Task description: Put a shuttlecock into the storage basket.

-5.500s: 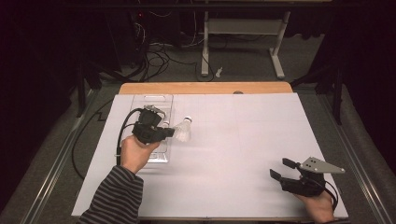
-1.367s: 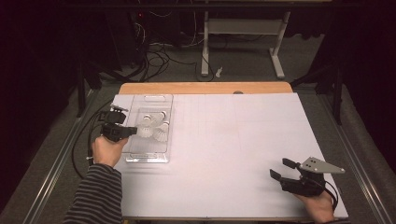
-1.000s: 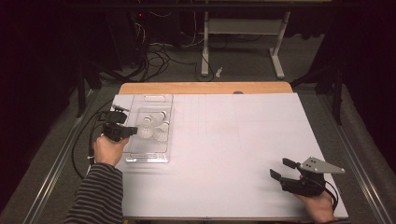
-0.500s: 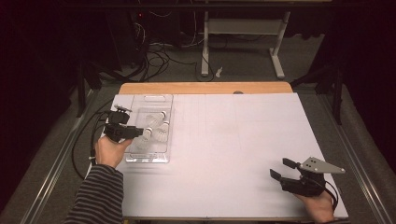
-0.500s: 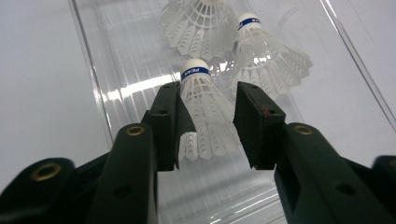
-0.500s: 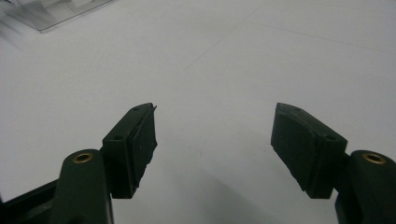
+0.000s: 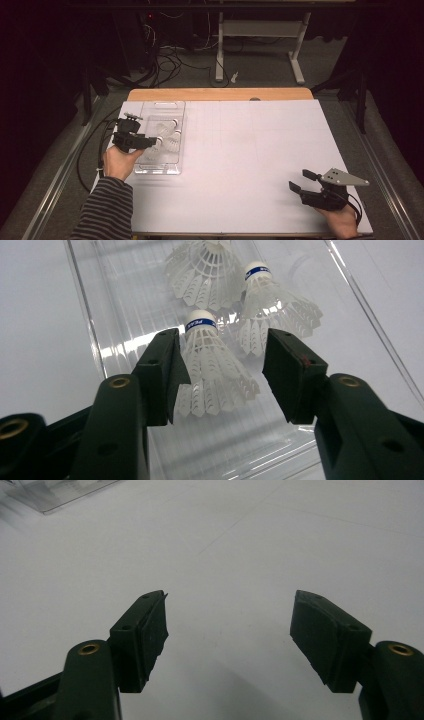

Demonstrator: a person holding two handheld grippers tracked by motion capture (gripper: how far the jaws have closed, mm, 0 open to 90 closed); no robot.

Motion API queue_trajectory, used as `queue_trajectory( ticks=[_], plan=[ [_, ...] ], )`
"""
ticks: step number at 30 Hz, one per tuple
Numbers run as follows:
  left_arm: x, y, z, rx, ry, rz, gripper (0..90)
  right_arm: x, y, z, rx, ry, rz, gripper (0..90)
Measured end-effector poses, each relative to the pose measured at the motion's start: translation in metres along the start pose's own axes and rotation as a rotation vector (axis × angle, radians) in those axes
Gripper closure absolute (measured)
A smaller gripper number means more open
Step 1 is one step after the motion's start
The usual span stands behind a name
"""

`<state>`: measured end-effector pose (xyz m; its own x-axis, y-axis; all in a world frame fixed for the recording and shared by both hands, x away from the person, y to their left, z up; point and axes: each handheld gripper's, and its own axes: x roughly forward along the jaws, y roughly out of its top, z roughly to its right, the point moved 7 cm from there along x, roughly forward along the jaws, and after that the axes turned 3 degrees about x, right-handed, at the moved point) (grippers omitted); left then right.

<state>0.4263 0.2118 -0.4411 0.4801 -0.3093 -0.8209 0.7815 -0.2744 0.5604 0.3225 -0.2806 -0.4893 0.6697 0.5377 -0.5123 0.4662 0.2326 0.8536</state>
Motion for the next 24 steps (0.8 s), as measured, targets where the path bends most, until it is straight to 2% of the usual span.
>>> queue_trajectory(
  ticks=[8,24],
  plan=[
    [-0.001,0.001,0.005,0.011,-0.003,0.008,47.4,0.0,0.0,0.0,0.001,0.0,0.0,31.5],
    [-0.004,0.003,0.02,0.043,-0.034,0.033,46.2,0.0,0.0,0.0,0.0,0.0,0.0,31.5]
  ],
)
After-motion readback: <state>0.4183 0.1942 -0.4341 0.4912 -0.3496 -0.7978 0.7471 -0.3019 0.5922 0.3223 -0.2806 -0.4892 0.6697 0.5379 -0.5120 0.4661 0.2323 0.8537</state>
